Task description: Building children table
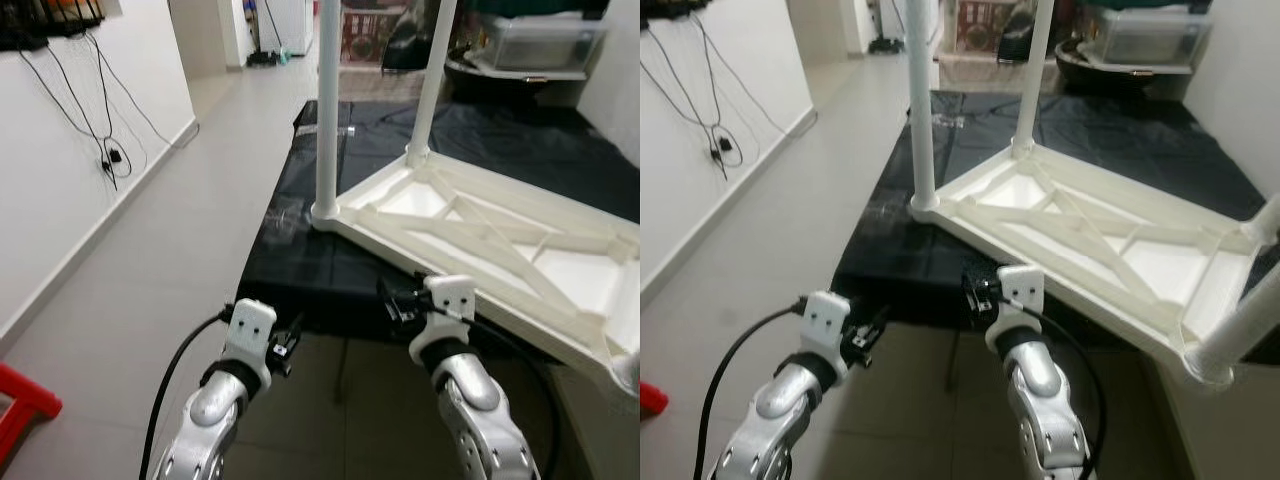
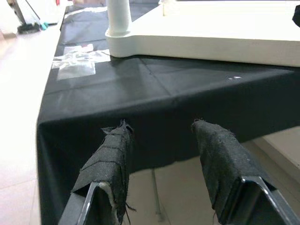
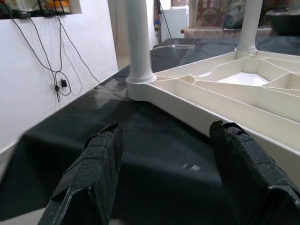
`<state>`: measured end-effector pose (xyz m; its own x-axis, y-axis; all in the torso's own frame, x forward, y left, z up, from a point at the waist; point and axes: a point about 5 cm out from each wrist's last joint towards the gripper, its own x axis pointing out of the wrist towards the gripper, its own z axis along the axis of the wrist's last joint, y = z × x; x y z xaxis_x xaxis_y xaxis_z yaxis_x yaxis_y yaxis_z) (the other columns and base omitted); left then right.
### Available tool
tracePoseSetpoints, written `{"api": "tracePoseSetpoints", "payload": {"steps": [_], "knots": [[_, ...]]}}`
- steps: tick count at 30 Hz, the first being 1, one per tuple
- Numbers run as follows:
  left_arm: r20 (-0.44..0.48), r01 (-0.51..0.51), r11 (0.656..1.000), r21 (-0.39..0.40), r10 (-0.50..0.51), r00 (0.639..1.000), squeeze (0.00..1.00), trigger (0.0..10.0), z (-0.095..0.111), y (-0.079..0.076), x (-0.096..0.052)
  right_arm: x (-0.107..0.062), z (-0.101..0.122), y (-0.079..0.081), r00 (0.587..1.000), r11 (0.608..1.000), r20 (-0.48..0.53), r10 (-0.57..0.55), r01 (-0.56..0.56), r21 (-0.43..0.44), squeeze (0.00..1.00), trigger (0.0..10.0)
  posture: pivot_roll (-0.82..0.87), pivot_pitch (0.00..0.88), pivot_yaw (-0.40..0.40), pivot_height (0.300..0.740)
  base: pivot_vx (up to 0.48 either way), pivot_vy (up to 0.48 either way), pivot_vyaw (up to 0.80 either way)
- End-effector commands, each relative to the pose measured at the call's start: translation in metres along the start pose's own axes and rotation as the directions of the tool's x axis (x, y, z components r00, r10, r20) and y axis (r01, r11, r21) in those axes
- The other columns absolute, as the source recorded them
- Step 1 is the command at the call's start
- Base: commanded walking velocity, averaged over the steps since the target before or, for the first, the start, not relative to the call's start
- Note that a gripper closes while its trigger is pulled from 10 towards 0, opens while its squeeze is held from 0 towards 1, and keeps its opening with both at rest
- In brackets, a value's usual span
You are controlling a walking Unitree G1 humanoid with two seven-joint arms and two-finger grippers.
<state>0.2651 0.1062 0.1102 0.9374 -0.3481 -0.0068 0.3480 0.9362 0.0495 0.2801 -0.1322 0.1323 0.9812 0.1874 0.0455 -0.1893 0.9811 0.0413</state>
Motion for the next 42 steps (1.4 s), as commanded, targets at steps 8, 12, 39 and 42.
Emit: {"api": "tracePoseSetpoints", "payload": {"steps": [8,12,39,42], "knots": [[-0.028,-0.011,1.000,0.016,0.012,1.000,0.00,10.0,-0.005,0.000,0.001,0.001,-0.004,0.004,1.000,1.000,-0.028,-0.012,0.011,-0.011,0.00,10.0,0.03,0.000,-0.018,0.740,0.000,0.000,0.00],[-0.025,-0.009,1.000,0.020,0.010,1.000,0.00,10.0,-0.005,0.000,0.001,0.002,-0.005,0.007,0.999,0.999,-0.033,-0.004,0.003,-0.036,0.00,10.0,0.03,0.000,-0.020,0.740,0.000,0.000,0.00],[-0.025,-0.019,0.999,0.029,0.020,1.000,0.00,10.0,-0.005,-0.002,0.000,0.011,-0.011,0.012,0.997,0.996,-0.075,-0.028,0.021,-0.090,0.00,10.0,0.04,0.000,-0.029,0.740,0.000,-0.036,-0.23],[-0.029,-0.018,0.999,0.029,0.019,0.999,0.00,10.0,-0.006,-0.003,0.001,0.012,-0.011,0.012,0.997,0.996,-0.073,-0.027,0.021,-0.088,0.00,10.0,0.04,0.000,-0.033,0.740,0.000,-0.434,0.00]]}}
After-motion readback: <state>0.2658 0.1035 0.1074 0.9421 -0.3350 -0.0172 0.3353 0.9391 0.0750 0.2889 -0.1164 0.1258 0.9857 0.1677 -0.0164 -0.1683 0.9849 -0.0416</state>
